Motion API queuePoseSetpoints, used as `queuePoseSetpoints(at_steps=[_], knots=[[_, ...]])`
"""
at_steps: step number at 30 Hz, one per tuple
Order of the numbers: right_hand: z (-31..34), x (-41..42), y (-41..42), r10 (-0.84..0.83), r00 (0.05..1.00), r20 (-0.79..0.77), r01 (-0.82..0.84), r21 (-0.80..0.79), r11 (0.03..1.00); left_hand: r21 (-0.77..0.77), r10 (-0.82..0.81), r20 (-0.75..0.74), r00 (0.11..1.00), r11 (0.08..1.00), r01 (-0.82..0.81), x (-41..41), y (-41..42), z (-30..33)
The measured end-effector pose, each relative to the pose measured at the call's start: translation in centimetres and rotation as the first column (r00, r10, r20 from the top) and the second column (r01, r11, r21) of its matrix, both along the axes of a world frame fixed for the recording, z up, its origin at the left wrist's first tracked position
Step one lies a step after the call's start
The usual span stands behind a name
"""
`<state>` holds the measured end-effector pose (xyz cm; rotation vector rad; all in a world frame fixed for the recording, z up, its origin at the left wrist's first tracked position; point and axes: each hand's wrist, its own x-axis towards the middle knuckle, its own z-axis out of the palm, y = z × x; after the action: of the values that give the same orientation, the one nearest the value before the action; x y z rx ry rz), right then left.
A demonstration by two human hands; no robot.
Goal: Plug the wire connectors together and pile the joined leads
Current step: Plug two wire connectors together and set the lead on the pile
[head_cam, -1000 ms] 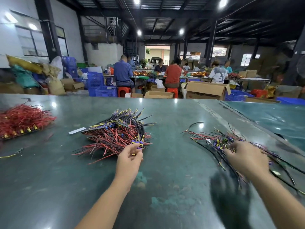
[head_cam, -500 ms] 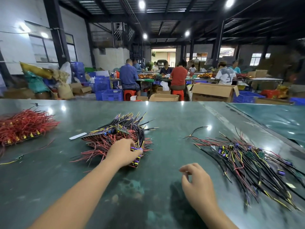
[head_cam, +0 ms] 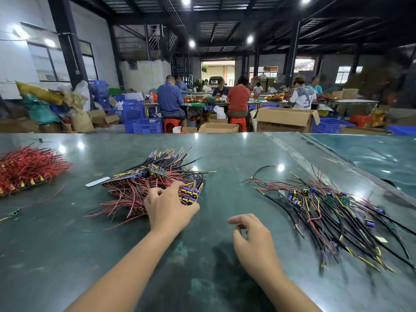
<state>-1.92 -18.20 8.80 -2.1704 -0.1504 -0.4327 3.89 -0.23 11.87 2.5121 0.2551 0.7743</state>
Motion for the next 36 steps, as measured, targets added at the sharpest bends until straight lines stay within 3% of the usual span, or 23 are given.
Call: queuePoseSetpoints(at_steps=[3, 5, 8, 10, 12, 14, 17, 21, 25, 29, 31, 33, 34, 36], knots=[[0.1, 0.1, 0.1, 0.043, 0.995, -0.090, -0.029, 0.155, 0.988, -0.174, -0.112, 0.128, 0.985, 0.976, 0.134, -2.1, -1.5, -0.8], [0.2, 0.3, 0.4, 0.120, 0.975, -0.189, -0.048, 0.349, 0.936, -0.214, -0.196, 0.195, 0.961, 0.948, 0.236, -3.5, -2.3, -1.5], [0.9, 0.2, 0.9, 0.381, 0.892, -0.242, -0.059, 0.775, 0.630, -0.179, -0.323, 0.253, 0.912, 0.911, 0.372, -5.0, -3.0, -2.1], [1.5, 0.2, 0.8, 0.506, 0.845, -0.175, -0.077, 0.895, 0.439, -0.175, -0.391, 0.281, 0.876, 0.877, 0.447, -5.7, -3.3, -2.2], [1.8, 0.3, 0.6, 0.530, 0.840, -0.115, -0.070, 0.946, 0.316, -0.095, -0.438, 0.315, 0.842, 0.868, 0.487, -6.1, -3.4, -2.0], [1.9, 0.4, 0.5, 0.509, 0.857, -0.076, -0.073, 0.961, 0.267, 0.000, -0.464, 0.336, 0.819, 0.870, 0.493, -6.2, -3.2, -1.8], [1.8, 0.4, 0.5, 0.457, 0.889, -0.036, -0.109, 0.952, 0.286, 0.064, -0.435, 0.373, 0.819, 0.893, 0.445, -6.2, -3.1, -1.7], [2.0, 0.5, 0.3, 0.414, 0.910, 0.012, -0.150, 0.941, 0.304, -0.300, -0.195, 0.504, 0.841, 0.874, 0.382, -6.9, -3.7, -1.4], [2.0, 0.5, 0.2, 0.402, 0.913, 0.071, -0.202, 0.934, 0.293, -0.659, 0.070, 0.454, 0.888, 0.698, 0.282, -6.4, -4.0, -1.3], [2.1, 0.7, 0.3, 0.347, 0.934, 0.088, -0.190, 0.943, 0.274, -0.810, 0.084, 0.263, 0.961, 0.561, 0.172, -5.5, -3.8, -1.6], [2.1, 0.8, 0.3, 0.330, 0.941, 0.069, -0.159, 0.954, 0.253, -0.912, -0.041, 0.156, 0.987, 0.378, 0.160, -5.1, -3.2, -1.9], [2.0, 0.8, 0.3, 0.334, 0.941, 0.059, -0.143, 0.962, 0.233, -0.965, -0.238, 0.206, 0.949, 0.110, 0.237, -5.0, -2.8, -1.9], [2.0, 0.7, 0.3, 0.343, 0.938, 0.059, -0.145, 0.962, 0.231, -0.952, -0.351, 0.275, 0.895, 0.032, 0.305, -5.1, -2.7, -1.9], [1.8, 0.6, 0.4, 0.366, 0.929, 0.057, -0.160, 0.953, 0.258, -0.906, -0.512, 0.360, 0.780, 0.005, 0.422, -5.2, -3.0, -2.2]])
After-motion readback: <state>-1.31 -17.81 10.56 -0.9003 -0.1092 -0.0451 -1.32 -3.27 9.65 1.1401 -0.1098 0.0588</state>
